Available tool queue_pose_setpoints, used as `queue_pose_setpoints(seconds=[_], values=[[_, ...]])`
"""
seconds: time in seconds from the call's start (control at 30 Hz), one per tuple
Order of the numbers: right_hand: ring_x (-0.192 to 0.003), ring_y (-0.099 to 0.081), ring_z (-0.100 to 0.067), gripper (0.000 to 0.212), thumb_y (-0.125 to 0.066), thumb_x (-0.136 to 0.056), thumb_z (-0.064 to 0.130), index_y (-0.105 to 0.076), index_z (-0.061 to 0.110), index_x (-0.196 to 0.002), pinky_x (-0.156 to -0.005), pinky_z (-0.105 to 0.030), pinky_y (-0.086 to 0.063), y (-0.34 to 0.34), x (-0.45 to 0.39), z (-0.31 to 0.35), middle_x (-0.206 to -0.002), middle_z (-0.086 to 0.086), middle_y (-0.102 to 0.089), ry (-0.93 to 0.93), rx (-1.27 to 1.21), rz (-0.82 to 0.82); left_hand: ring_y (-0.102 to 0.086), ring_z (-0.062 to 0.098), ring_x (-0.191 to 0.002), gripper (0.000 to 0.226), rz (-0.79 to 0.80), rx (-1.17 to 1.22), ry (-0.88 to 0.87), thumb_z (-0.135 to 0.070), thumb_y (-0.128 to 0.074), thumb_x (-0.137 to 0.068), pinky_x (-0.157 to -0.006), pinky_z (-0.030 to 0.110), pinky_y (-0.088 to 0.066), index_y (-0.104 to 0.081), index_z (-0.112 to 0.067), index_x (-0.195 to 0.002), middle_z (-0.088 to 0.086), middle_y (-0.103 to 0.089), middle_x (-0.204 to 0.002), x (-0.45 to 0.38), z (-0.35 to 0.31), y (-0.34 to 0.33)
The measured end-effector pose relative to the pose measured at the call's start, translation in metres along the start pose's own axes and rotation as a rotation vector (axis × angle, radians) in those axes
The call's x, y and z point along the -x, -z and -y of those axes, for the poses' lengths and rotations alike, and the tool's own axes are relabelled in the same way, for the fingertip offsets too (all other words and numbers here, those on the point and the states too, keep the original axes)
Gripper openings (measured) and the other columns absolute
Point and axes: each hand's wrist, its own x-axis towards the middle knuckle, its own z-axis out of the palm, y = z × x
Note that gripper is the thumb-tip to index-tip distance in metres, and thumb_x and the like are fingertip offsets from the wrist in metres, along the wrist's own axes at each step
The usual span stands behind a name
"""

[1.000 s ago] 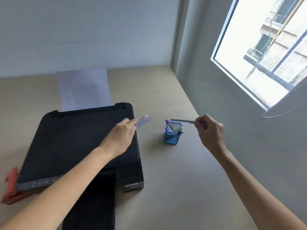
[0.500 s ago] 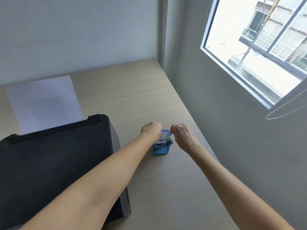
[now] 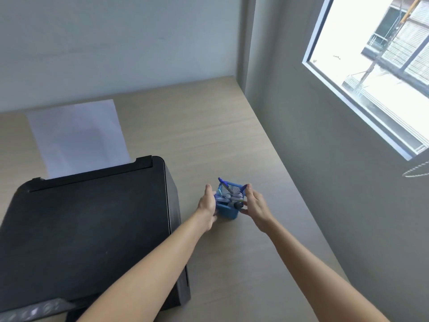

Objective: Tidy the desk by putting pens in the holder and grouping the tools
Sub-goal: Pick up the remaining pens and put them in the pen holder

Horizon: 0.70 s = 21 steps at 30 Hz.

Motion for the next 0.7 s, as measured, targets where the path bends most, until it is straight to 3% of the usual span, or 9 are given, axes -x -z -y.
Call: queue_pose_setpoints(seconds=[0.17,0.3,0.43,0.53,0.6,0.7], values=[[-0.072,-0.054,-0.022,0.049,-0.035,-0.078,0.061,-0.057,0.018,-0.073,-0.075,-0.046,-0.052,-0.018,-0.038,-0.019,-0.073,-0.006,-0.058,0.047,0.186,0.02,-0.041,0.034,-0.136,0.059,0.009,0.144,0.01,-0.046,-0.015,-0.101,-0.118,0.046,-0.018,-0.048,-0.011,-0.134,0.013,-0.05,-0.143,0.02,0.002,0.012],[-0.068,-0.049,-0.02,0.033,-0.037,-0.083,0.04,-0.059,0.021,-0.067,-0.064,-0.037,-0.043,-0.029,-0.038,-0.001,-0.069,-0.007,-0.054,0.014,0.239,0.052,-0.044,0.033,-0.134,0.059,0.0,0.185,0.016,-0.046,-0.014,-0.101,-0.118,0.043,-0.02,-0.049,-0.01,-0.133,0.013,-0.051,-0.142,0.026,0.005,0.02],[-0.072,-0.055,-0.022,0.033,-0.038,-0.088,0.033,-0.065,0.02,-0.074,-0.068,-0.047,-0.056,-0.027,-0.043,0.0,-0.078,-0.012,-0.061,-0.041,0.268,0.09,-0.043,0.032,-0.135,0.061,-0.006,0.173,0.012,-0.048,-0.013,-0.101,-0.118,0.046,-0.019,-0.047,-0.011,-0.137,0.013,-0.049,-0.144,0.026,0.006,0.022],[-0.068,-0.05,-0.021,0.039,-0.034,-0.094,0.027,-0.061,0.02,-0.067,-0.068,-0.043,-0.047,-0.024,-0.027,0.016,-0.069,-0.006,-0.056,-0.009,0.282,0.047,-0.042,0.03,-0.135,0.063,-0.054,0.133,0.0,-0.05,-0.015,-0.099,-0.116,0.046,-0.022,-0.044,-0.012,-0.14,0.01,-0.046,-0.147,0.032,0.004,0.022],[-0.069,-0.046,-0.022,0.039,-0.032,-0.097,0.027,-0.062,0.016,-0.075,-0.072,-0.041,-0.039,-0.021,-0.011,0.033,-0.07,-0.005,-0.051,0.043,0.299,-0.04,-0.039,0.029,-0.137,0.062,-0.077,0.102,-0.032,-0.05,-0.018,-0.099,-0.116,0.045,-0.023,-0.04,-0.012,-0.142,0.01,-0.041,-0.151,0.041,-0.001,0.024],[-0.09,-0.056,-0.034,0.037,-0.032,-0.1,0.022,-0.057,-0.004,-0.103,-0.081,-0.04,-0.043,-0.015,0.013,0.064,-0.089,-0.018,-0.06,0.182,0.313,-0.228,-0.027,0.027,-0.144,0.06,-0.067,0.053,-0.107,-0.047,-0.02,-0.101,-0.118,0.042,-0.021,-0.031,-0.009,-0.147,0.01,-0.028,-0.157,0.065,-0.016,0.031]])
